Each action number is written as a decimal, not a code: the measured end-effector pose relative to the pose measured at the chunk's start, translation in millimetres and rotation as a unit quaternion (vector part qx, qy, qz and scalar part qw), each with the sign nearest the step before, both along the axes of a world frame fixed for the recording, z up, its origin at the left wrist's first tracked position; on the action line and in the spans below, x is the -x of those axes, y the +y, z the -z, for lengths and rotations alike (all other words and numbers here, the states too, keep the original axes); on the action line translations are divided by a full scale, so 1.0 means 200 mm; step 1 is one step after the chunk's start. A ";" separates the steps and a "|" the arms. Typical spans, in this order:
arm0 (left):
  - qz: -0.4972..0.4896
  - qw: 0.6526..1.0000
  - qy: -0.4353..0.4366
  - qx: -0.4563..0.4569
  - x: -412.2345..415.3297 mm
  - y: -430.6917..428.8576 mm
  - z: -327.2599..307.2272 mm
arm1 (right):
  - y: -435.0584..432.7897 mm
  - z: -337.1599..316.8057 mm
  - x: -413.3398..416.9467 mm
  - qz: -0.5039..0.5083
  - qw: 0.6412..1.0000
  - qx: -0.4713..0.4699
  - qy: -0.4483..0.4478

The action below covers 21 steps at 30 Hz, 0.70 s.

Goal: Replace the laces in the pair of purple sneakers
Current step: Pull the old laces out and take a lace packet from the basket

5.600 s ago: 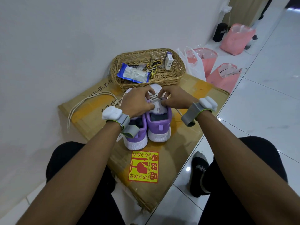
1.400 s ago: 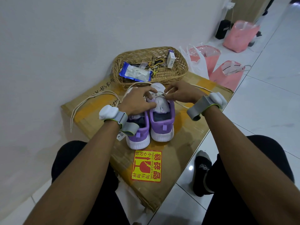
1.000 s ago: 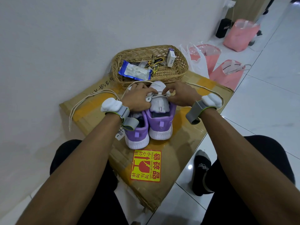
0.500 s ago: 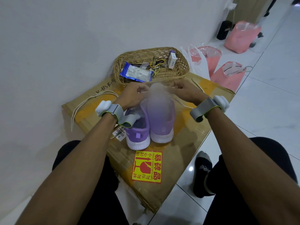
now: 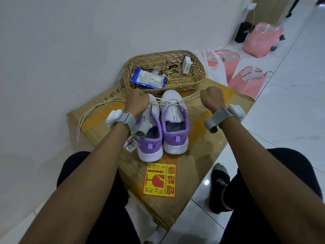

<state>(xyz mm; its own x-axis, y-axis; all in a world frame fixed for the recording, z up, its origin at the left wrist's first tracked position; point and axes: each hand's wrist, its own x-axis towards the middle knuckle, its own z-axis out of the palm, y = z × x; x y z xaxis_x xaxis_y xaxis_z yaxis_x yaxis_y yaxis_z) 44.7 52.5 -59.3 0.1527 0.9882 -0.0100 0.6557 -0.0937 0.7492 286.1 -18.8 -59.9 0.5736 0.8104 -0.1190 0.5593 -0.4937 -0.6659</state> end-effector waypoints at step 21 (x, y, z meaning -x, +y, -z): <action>0.015 0.959 0.257 -0.121 0.00 -0.03 -0.01 | -0.03 0.02 0.05 -0.033 0.943 0.064 -0.324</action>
<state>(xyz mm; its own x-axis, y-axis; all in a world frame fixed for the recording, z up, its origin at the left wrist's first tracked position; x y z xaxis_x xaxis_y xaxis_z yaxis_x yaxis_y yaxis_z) 45.2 45.9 -57.8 0.2176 0.9663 0.1378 0.9268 -0.2489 0.2813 276.1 -24.9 -64.3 0.5086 0.8495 0.1403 0.8606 -0.4969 -0.1117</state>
